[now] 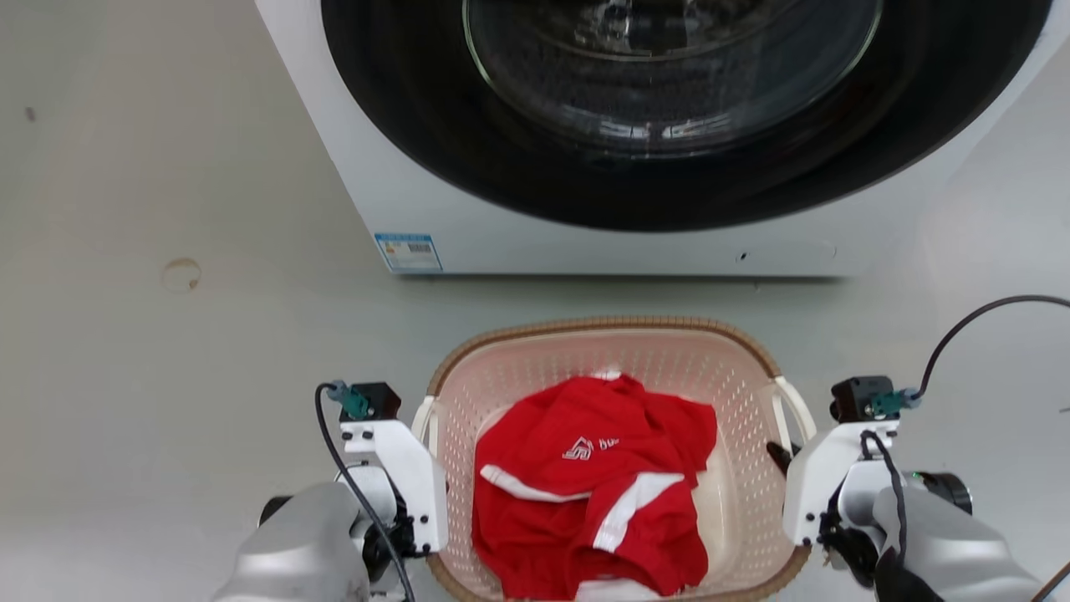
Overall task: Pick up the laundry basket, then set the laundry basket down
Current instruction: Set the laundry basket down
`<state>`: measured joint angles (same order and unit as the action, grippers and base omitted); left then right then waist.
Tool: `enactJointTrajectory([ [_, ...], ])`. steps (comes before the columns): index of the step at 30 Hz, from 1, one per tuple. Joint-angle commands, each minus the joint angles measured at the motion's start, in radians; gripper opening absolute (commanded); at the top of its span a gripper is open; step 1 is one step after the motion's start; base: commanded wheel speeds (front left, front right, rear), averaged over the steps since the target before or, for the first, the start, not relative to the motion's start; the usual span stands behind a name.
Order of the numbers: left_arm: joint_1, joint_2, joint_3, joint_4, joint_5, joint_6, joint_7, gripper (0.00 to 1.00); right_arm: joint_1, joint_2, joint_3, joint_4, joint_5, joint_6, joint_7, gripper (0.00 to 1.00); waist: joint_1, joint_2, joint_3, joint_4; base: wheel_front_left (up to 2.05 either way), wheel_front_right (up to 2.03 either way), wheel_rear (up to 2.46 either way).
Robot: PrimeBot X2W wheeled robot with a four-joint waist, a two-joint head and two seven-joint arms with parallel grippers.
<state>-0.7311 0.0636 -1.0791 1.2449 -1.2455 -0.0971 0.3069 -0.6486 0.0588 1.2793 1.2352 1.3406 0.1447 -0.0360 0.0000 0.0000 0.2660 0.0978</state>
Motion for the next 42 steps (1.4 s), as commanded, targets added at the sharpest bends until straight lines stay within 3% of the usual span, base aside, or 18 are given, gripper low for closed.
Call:
enactJointTrajectory([
  [1, -0.048, 0.11, 0.019, 0.046, 0.019, 0.019, -0.012, 0.0, -0.02, -0.109, -0.003, 0.054, -0.011, -0.014, -0.034, 0.0, 0.0, 0.0, 0.059, 0.002, 0.0, 0.0, 0.0],
  [27, -0.334, 0.043, 0.0, 0.043, 0.079, -0.029, -0.241, 0.0, -0.254, -0.16, -0.08, 0.056, -0.127, -0.014, -0.208, 0.0, 0.0, 0.0, 0.527, 0.031, 0.0, 0.0, 0.0],
  [42, -0.429, 0.036, -0.04, 0.02, 0.107, -0.033, -0.31, 0.0, -0.364, -0.155, -0.165, 0.056, -0.223, -0.014, -0.225, 0.0, 0.0, 0.0, 0.653, 0.033, 0.0, 0.0, 0.0],
])
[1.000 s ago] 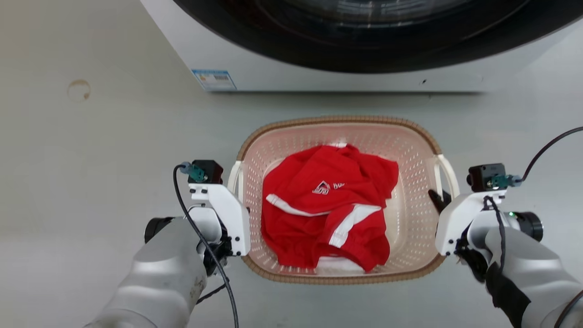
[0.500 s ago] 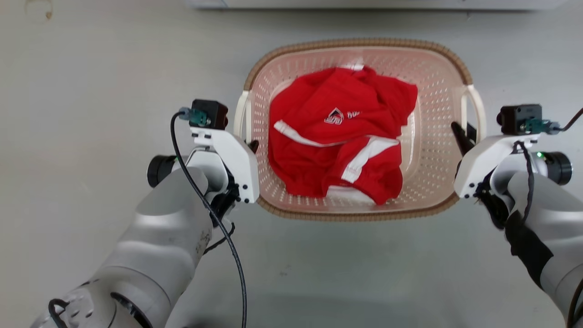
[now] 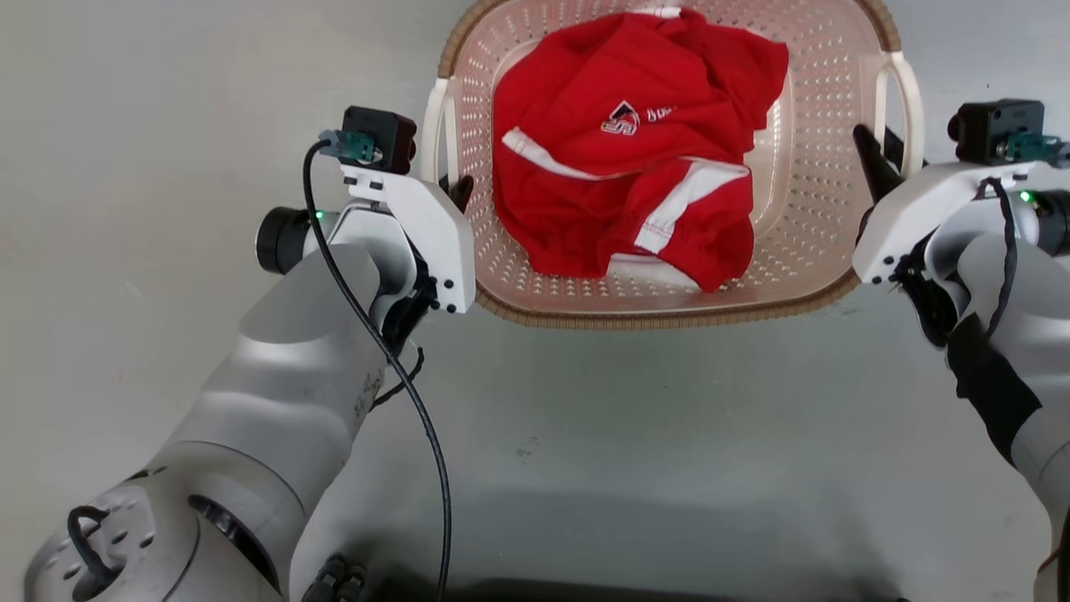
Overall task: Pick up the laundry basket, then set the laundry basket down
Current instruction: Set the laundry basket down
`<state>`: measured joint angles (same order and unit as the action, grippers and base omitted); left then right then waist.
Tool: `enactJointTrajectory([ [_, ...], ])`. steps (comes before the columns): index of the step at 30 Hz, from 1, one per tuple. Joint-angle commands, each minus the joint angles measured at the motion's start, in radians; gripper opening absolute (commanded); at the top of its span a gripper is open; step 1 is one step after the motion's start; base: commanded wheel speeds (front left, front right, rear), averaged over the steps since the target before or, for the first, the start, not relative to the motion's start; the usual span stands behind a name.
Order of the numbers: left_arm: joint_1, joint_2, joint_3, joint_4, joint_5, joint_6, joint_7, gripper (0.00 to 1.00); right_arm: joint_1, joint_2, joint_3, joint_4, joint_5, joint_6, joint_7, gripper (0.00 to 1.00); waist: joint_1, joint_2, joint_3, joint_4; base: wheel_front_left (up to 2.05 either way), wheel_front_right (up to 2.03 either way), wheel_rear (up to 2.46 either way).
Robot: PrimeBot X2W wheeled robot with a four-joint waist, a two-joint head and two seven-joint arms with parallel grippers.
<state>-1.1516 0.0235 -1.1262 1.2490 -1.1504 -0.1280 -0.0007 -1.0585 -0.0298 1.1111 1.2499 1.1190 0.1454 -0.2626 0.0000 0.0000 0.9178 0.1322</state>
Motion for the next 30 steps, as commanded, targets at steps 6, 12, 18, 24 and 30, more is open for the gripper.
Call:
enactJointTrajectory([
  [6, -0.018, 0.081, -0.012, 0.012, 0.011, -0.003, -0.01, 0.0, 0.038, -0.05, -0.058, 0.037, -0.068, -0.015, 0.001, 0.0, 0.0, 0.0, 0.024, -0.008, 0.0, 0.0, 0.0],
  [12, -0.017, 0.082, -0.026, 0.009, 0.003, -0.003, -0.01, 0.0, 0.048, -0.044, -0.108, 0.022, -0.121, -0.015, 0.001, 0.0, 0.0, 0.0, 0.029, -0.009, 0.0, 0.0, 0.0],
  [18, -0.016, 0.084, -0.039, -0.005, -0.005, -0.003, -0.041, 1.0, 0.071, -0.039, -0.154, -0.025, -0.175, -0.015, 0.001, 0.43, 0.0, 0.0, 0.03, -0.01, 0.0, 0.0, 0.0],
  [24, -0.012, 0.094, -0.071, -0.062, -0.005, -0.003, -0.088, 1.0, 0.102, -0.052, -0.162, -0.112, -0.205, -0.015, 0.001, 1.0, 0.0, 0.0, 0.036, -0.005, 0.0, 0.0, 0.0],
  [30, -0.008, 0.103, -0.093, -0.099, -0.023, -0.003, -0.123, 1.0, 0.123, -0.083, -0.152, -0.203, -0.212, -0.015, 0.001, 1.0, 0.0, 0.0, 0.041, 0.001, 0.0, 0.0, 0.0],
])
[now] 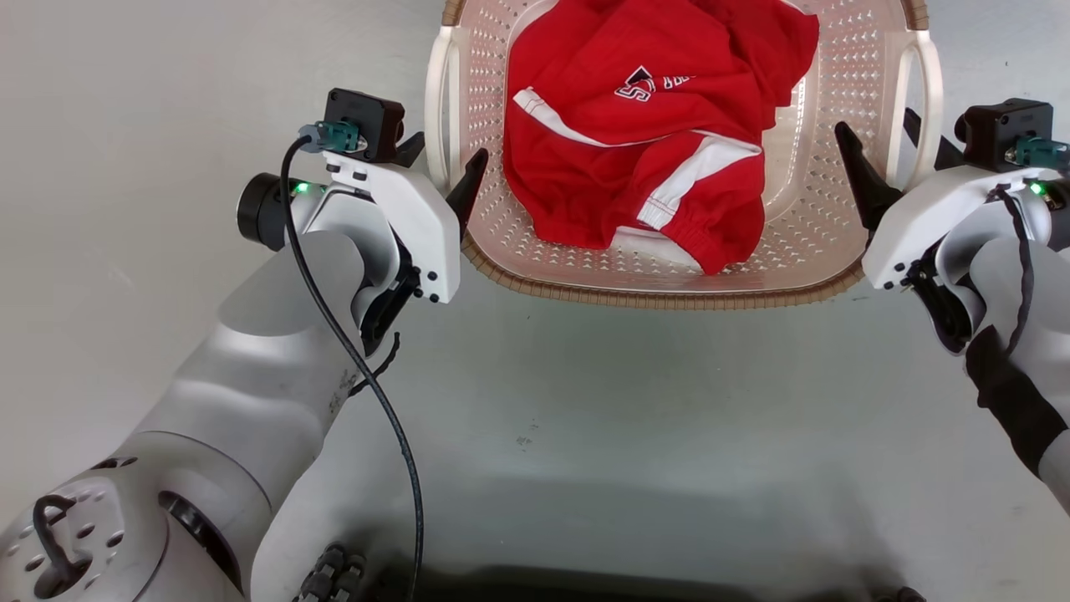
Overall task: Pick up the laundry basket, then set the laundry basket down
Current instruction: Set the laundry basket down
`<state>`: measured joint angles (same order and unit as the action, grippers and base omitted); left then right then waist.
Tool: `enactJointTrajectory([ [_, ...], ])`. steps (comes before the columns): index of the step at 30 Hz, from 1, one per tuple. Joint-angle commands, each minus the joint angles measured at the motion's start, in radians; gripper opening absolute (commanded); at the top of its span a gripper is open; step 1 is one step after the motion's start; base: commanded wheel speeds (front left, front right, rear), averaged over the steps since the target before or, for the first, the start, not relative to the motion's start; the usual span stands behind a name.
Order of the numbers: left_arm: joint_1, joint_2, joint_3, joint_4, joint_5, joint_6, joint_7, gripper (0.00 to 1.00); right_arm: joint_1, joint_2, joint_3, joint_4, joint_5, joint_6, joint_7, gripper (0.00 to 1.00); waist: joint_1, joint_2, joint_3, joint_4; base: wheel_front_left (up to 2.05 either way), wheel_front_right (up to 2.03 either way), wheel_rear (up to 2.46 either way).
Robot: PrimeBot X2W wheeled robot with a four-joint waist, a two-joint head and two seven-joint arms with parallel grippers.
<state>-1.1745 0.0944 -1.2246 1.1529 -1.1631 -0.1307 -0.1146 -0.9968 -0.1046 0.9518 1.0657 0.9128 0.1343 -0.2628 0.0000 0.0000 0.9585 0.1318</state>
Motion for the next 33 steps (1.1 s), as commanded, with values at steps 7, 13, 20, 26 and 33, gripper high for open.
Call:
enactJointTrajectory([
  [7, 0.018, 0.034, -0.013, -0.006, -0.026, 0.0, -0.019, 1.0, 0.064, -0.029, -0.005, -0.055, -0.022, -0.004, 0.001, 1.0, 0.0, 0.0, 0.0, 0.004, 0.0, 0.0, 0.0],
  [13, 0.019, 0.036, -0.026, -0.014, -0.04, 0.0, -0.038, 1.0, 0.066, -0.032, -0.013, -0.067, -0.035, -0.004, 0.001, 1.0, 0.0, 0.0, -0.003, 0.005, 0.0, 0.0, 0.0],
  [20, 0.022, 0.04, -0.036, -0.024, -0.058, 0.0, -0.055, 1.0, 0.069, -0.028, -0.014, -0.062, -0.038, -0.004, 0.001, 1.0, 0.0, 0.0, -0.011, 0.007, 0.0, 0.0, 0.0],
  [26, 0.029, 0.043, -0.042, -0.022, -0.075, 0.0, -0.058, 1.0, 0.069, -0.023, -0.007, -0.045, -0.035, -0.004, 0.001, 1.0, 0.0, 0.0, -0.023, 0.004, 0.0, 0.0, 0.0],
  [33, 0.039, 0.047, -0.046, -0.018, -0.098, 0.0, -0.054, 1.0, 0.07, -0.017, 0.003, -0.03, -0.026, -0.004, 0.001, 1.0, 0.0, 0.0, -0.042, 0.0, 0.0, 0.0, 0.0],
])
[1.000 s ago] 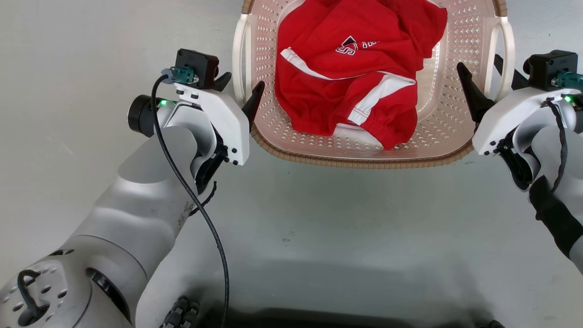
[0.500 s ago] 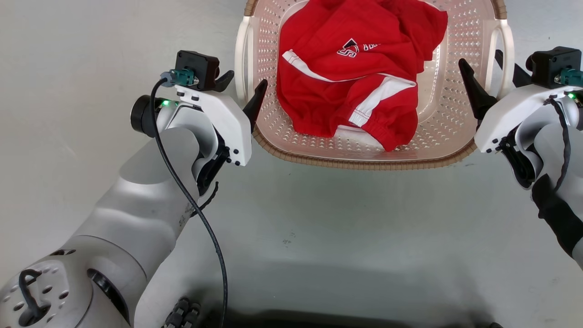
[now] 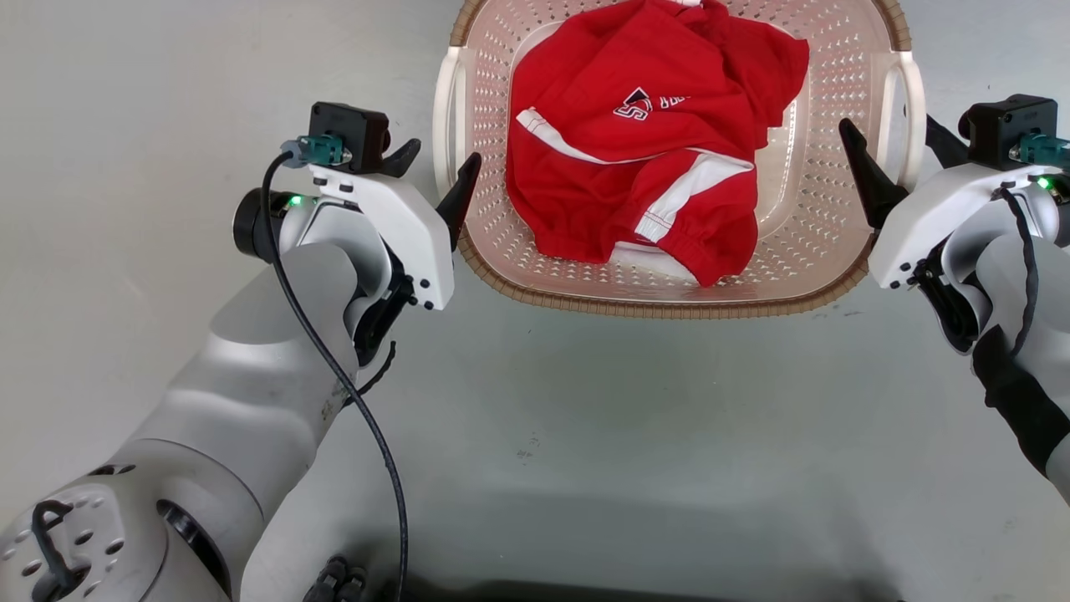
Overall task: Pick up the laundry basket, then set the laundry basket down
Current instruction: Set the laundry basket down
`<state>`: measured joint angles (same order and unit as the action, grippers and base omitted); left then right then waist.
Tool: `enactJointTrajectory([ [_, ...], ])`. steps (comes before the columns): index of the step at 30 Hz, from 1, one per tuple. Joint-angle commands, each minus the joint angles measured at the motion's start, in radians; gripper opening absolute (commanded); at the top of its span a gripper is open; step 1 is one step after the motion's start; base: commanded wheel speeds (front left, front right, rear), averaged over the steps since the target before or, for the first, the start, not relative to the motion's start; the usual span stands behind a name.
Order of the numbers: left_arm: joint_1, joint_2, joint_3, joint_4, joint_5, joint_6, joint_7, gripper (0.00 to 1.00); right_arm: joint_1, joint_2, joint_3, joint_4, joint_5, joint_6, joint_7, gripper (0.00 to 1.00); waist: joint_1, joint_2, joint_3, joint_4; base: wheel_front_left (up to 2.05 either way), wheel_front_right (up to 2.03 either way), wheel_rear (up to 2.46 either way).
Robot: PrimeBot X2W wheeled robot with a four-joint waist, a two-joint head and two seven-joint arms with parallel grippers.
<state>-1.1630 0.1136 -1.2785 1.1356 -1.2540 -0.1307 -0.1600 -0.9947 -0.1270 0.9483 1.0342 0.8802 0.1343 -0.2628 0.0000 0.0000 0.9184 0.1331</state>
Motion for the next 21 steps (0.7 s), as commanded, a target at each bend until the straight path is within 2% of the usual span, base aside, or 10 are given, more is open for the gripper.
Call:
enactJointTrajectory([
  [1, 0.03, 0.028, 0.008, 0.0, -0.012, 0.0, -0.007, 1.0, 0.069, 0.007, 0.008, 0.004, 0.009, -0.004, 0.001, 1.0, 0.0, 0.0, -0.005, -0.001, 0.0, 0.0, 0.0],
  [21, 0.098, 0.055, 0.005, 0.0, -0.094, 0.0, -0.027, 1.0, 0.089, 0.018, 0.043, 0.031, 0.049, -0.004, 0.001, 1.0, 0.0, 0.0, -0.141, -0.009, 0.0, 0.0, 0.0],
])
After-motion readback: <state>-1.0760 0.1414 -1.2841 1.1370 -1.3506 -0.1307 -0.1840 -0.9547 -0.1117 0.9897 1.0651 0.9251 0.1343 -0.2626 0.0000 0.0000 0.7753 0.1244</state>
